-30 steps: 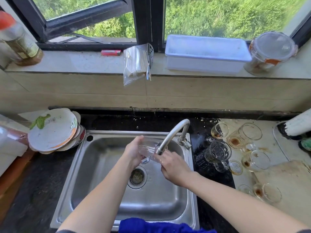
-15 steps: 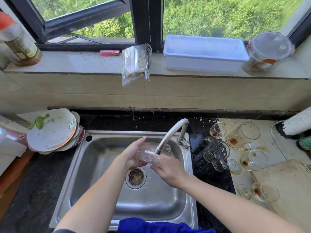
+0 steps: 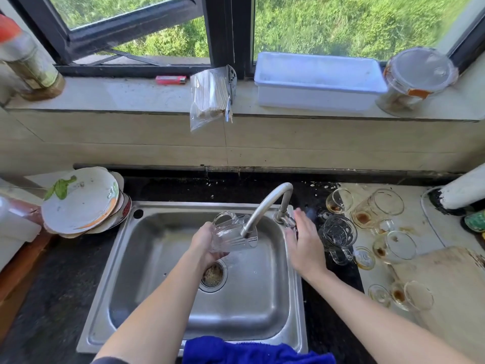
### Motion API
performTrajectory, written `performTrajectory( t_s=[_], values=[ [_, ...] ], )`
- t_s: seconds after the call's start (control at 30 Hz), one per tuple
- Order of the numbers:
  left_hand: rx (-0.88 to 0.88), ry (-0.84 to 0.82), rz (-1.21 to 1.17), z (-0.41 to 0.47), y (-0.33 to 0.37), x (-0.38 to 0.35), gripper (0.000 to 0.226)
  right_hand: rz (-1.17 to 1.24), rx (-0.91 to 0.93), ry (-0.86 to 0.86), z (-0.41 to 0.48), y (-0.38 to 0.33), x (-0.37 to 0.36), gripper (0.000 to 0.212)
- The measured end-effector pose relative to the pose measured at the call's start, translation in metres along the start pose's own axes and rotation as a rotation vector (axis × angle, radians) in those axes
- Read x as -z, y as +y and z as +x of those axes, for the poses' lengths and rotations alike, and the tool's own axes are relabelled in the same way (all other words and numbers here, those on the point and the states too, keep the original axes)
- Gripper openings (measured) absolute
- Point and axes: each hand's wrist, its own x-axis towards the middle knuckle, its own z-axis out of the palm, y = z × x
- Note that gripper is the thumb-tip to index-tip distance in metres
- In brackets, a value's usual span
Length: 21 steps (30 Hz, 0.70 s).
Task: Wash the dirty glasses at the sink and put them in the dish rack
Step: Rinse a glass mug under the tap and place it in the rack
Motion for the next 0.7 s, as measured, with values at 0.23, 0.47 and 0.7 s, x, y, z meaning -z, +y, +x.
performTrajectory(
  t_s=[0.23, 0.47, 0.7],
  values=[
    [0.015, -0.033, 0.081, -0.004, -0.005, -0.010, 0.021, -0.193, 0.005, -0.294, 0.006, 0.000, -0.015, 0.060],
    [0.063, -0.034, 0.066, 0.002, -0.008, -0.006, 0.020, -0.239, 0.039, -0.372, 0.001, -0.004, -0.018, 0.059],
    [0.080, -0.022, 0.090, -0.005, -0.006, 0.005, 0.020, -0.134, 0.563, -0.267, -0.010, -0.041, -0.001, 0.042]
  ],
)
